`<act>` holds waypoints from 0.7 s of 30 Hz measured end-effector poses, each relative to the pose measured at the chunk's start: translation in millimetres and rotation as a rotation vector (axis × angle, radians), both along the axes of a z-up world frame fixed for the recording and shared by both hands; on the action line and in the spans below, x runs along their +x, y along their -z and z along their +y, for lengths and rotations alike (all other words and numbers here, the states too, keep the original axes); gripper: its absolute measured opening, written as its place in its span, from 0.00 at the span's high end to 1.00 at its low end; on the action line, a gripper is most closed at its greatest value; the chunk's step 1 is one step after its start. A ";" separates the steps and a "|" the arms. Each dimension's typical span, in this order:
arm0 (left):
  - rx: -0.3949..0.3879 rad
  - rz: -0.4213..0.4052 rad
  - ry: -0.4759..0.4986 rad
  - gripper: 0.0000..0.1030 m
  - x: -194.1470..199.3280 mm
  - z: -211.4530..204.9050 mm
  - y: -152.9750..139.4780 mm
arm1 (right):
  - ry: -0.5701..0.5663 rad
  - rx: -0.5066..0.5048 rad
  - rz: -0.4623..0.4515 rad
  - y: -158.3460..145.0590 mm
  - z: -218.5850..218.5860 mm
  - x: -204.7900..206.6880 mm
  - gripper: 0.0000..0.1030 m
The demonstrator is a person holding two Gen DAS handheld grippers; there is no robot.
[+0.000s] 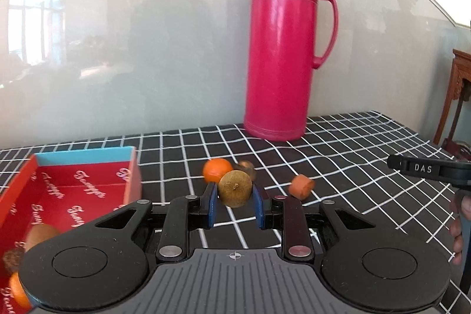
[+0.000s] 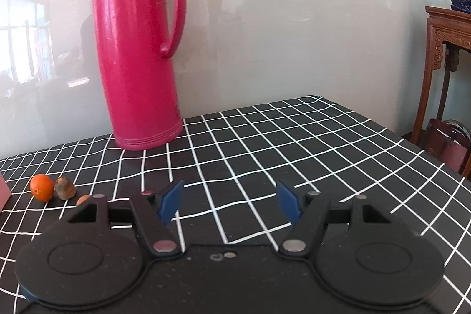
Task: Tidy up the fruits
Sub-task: 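Carry the small green-brown fruit over the red box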
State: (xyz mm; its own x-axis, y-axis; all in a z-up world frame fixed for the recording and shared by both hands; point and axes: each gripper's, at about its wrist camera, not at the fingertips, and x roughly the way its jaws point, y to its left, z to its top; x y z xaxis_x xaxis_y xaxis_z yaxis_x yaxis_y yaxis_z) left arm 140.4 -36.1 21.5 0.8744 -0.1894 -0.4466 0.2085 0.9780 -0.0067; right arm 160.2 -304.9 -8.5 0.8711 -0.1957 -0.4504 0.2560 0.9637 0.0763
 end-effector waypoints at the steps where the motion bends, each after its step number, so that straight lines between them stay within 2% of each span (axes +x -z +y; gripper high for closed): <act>1: -0.002 -0.007 -0.008 0.75 -1.2 4.2 -1.7 | -0.003 -0.001 0.000 -0.3 2.1 0.2 0.33; 15: -0.004 -0.023 -0.084 0.75 -8.9 53.9 -7.9 | -0.081 -0.021 -0.008 -5.9 49.9 3.8 0.33; 21: -0.006 -0.005 -0.132 0.75 -7.9 78.4 -4.2 | -0.115 -0.025 -0.009 -5.9 72.5 8.3 0.33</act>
State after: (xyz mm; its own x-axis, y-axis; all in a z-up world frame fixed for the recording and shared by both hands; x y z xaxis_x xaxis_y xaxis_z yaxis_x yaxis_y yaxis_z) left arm 132.4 42.3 25.7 0.8941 -0.0748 -0.4417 0.0776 0.9969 -0.0117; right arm 168.5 -232.4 -2.7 0.8925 -0.1055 -0.4385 0.1431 0.9883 0.0536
